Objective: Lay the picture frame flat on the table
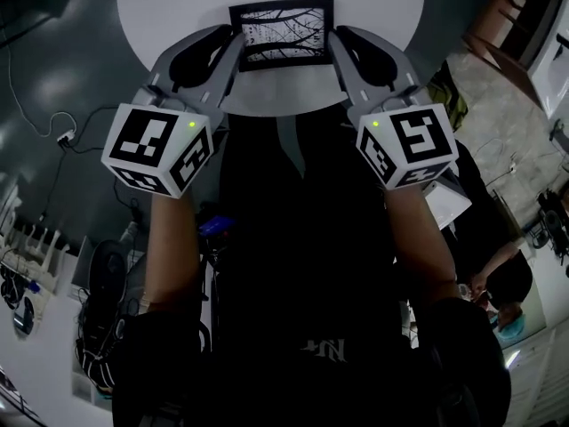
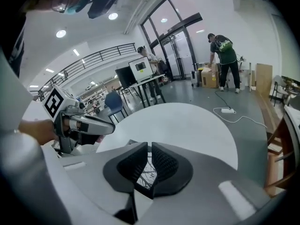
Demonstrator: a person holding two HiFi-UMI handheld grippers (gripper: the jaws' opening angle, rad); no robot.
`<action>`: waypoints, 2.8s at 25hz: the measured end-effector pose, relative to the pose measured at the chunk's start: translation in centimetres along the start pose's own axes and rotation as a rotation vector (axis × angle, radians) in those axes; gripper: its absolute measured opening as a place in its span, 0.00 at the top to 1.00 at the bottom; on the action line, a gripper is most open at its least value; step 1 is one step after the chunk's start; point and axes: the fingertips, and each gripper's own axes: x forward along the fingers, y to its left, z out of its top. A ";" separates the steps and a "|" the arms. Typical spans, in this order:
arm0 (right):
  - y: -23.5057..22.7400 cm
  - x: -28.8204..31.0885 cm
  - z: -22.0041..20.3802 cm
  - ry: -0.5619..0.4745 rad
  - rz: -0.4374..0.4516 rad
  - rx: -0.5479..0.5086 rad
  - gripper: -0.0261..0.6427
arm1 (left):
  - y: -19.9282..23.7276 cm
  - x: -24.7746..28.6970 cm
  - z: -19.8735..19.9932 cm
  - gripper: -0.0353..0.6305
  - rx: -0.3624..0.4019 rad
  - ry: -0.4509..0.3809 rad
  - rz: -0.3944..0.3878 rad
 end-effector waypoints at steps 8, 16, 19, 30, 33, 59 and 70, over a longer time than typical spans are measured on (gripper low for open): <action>3.3 -6.0 9.8 -0.118 0.005 -0.083 0.96 | -3.2 -5.9 9.4 0.93 0.097 -0.104 0.000; 7.0 -12.6 20.6 -0.276 0.024 -0.222 0.96 | -7.7 -13.0 18.8 0.94 0.215 -0.229 -0.006; 8.8 -15.6 23.9 -0.336 0.054 -0.256 0.96 | -9.0 -16.0 21.5 0.94 0.250 -0.266 -0.001; 13.4 -28.0 34.0 -0.622 0.169 -0.374 0.96 | -15.9 -27.1 30.4 0.94 0.402 -0.483 -0.057; 14.3 -31.2 35.3 -0.674 0.199 -0.393 0.96 | -17.9 -29.8 31.5 0.94 0.427 -0.532 -0.089; 14.0 -41.1 30.8 -0.742 0.483 -0.465 0.96 | -29.7 -32.4 27.3 0.94 0.432 -0.637 -0.089; 14.7 -39.3 28.8 -0.689 0.547 -0.429 0.96 | -28.5 -31.7 24.8 0.94 0.374 -0.573 -0.056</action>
